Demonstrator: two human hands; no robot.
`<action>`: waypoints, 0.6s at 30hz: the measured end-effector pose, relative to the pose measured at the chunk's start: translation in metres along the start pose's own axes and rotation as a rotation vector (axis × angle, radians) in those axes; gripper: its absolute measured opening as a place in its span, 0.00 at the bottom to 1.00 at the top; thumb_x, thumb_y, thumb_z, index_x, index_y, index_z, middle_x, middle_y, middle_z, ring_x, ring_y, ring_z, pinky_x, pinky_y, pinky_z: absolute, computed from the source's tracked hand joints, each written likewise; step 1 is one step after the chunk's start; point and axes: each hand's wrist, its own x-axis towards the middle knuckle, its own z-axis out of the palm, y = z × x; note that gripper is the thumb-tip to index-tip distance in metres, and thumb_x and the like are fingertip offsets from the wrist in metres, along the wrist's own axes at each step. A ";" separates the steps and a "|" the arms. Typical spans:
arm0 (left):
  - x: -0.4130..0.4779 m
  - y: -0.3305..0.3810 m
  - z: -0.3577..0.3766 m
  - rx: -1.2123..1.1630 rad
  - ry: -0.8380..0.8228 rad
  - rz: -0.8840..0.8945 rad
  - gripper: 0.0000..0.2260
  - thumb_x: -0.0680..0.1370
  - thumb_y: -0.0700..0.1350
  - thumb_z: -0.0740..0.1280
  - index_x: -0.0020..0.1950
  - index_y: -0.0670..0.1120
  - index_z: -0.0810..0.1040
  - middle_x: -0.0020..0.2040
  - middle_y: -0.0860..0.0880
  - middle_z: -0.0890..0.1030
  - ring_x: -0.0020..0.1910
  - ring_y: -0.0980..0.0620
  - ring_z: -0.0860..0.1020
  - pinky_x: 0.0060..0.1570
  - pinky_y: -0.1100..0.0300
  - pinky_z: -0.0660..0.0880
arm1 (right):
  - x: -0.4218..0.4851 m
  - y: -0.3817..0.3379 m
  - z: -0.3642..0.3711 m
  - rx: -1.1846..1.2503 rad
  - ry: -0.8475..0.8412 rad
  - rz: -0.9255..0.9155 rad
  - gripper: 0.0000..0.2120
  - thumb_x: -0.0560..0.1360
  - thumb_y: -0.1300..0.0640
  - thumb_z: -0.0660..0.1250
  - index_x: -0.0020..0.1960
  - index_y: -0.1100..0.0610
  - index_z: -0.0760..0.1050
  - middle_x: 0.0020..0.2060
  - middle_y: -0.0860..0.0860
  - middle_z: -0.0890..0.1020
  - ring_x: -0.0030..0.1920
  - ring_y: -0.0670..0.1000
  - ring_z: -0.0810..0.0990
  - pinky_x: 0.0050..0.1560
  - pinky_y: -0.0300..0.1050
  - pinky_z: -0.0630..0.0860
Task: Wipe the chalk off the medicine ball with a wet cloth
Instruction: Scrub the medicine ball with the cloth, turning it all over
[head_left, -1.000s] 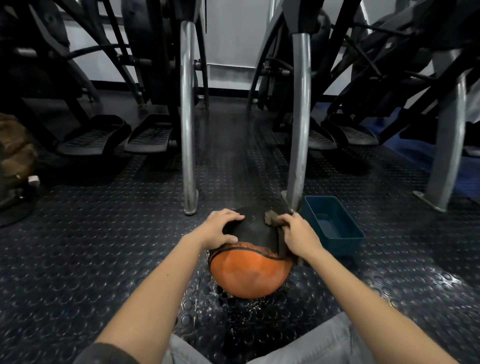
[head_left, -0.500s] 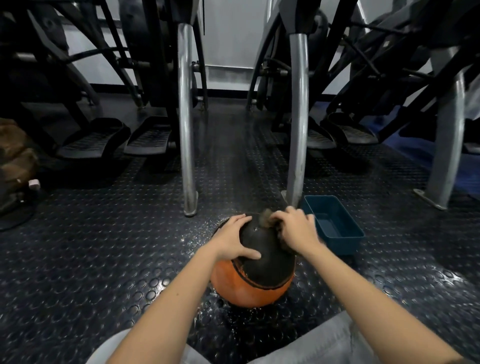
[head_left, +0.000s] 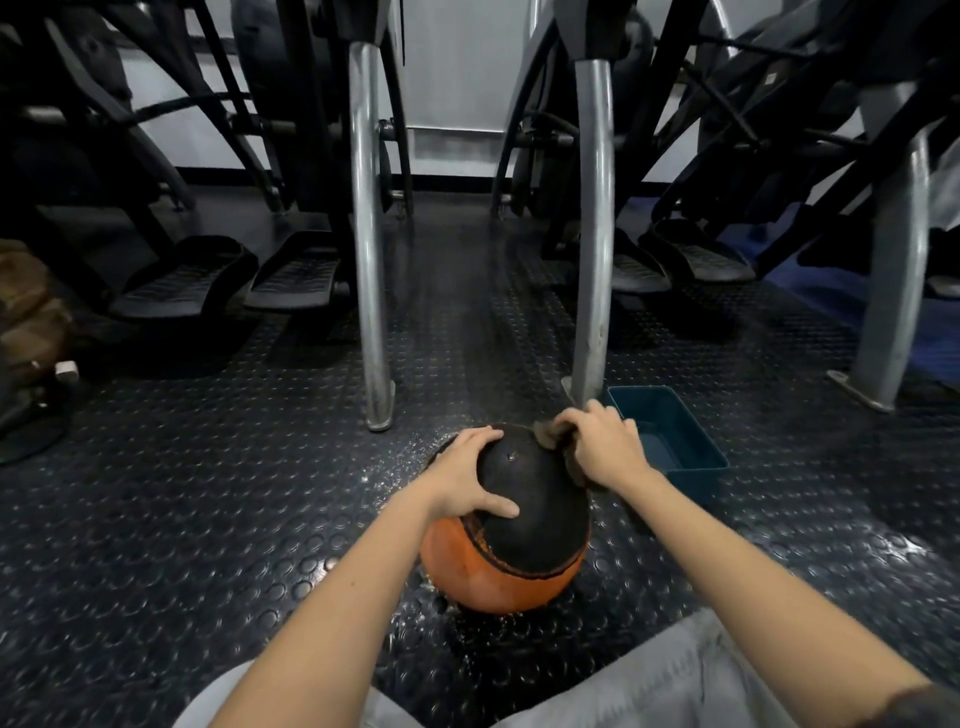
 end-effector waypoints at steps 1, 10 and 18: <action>0.000 -0.002 -0.001 0.002 -0.002 0.006 0.44 0.64 0.46 0.80 0.75 0.48 0.60 0.73 0.51 0.59 0.73 0.52 0.59 0.70 0.62 0.56 | 0.002 -0.005 -0.004 0.059 0.051 -0.043 0.19 0.78 0.63 0.56 0.64 0.48 0.71 0.58 0.52 0.72 0.61 0.55 0.68 0.60 0.53 0.64; -0.006 -0.014 -0.020 0.127 -0.013 0.049 0.42 0.66 0.50 0.79 0.75 0.50 0.60 0.75 0.52 0.59 0.74 0.51 0.57 0.72 0.56 0.56 | -0.014 0.031 0.027 0.077 -0.140 0.099 0.18 0.78 0.61 0.56 0.64 0.45 0.71 0.59 0.52 0.73 0.63 0.55 0.70 0.61 0.54 0.67; -0.008 -0.013 -0.026 0.186 0.117 -0.005 0.28 0.73 0.47 0.73 0.72 0.51 0.68 0.69 0.46 0.66 0.70 0.46 0.64 0.70 0.58 0.58 | -0.006 -0.022 0.026 0.274 0.013 -0.157 0.17 0.78 0.62 0.57 0.62 0.49 0.73 0.52 0.53 0.72 0.59 0.55 0.70 0.60 0.53 0.68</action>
